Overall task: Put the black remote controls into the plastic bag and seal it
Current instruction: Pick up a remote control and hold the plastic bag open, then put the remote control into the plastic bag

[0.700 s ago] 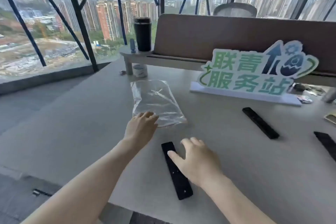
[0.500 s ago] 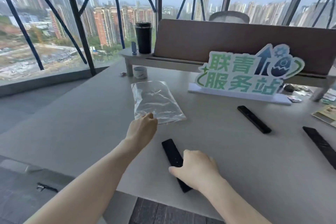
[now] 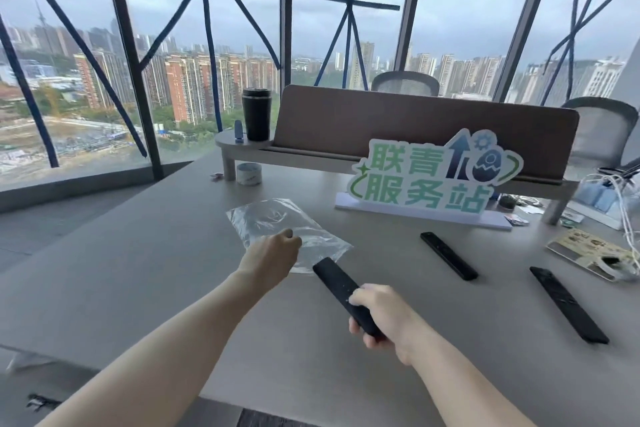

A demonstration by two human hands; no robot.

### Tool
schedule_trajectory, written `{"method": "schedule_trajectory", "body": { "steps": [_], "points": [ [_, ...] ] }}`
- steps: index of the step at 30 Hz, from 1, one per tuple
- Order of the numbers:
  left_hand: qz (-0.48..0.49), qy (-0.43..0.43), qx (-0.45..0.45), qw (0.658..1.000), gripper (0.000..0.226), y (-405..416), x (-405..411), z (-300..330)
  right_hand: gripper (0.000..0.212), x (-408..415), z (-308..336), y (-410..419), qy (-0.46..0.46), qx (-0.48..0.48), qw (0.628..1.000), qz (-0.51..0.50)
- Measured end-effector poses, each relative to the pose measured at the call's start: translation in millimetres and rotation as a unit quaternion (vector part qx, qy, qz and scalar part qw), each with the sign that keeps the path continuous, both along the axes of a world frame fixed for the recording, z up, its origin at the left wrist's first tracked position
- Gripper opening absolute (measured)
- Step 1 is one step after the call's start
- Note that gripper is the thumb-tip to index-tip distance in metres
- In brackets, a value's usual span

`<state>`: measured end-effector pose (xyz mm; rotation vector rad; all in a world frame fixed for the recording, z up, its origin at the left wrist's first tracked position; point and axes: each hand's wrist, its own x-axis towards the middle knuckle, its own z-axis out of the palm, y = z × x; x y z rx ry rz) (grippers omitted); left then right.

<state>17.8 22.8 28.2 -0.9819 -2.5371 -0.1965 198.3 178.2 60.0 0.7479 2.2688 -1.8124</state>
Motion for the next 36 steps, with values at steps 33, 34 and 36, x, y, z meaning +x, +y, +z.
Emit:
{"method": "schedule_trajectory", "body": {
  "steps": [33, 34, 36],
  "points": [
    [0.005, -0.142, 0.229, 0.963, 0.018, 103, 77, 42, 0.023, -49, -62, 222, -0.041, 0.389, 0.908, -0.153],
    [0.006, -0.141, 0.230, 0.963, 0.018, 107, 76, 44, 0.023, -43, -55, 222, -0.016, 0.287, 0.944, -0.163],
    [0.009, -0.143, 0.232, 0.962, 0.019, 115, 76, 47, 0.024, -22, -35, 220, 0.046, 0.047, 0.980, -0.186]
  ]
}}
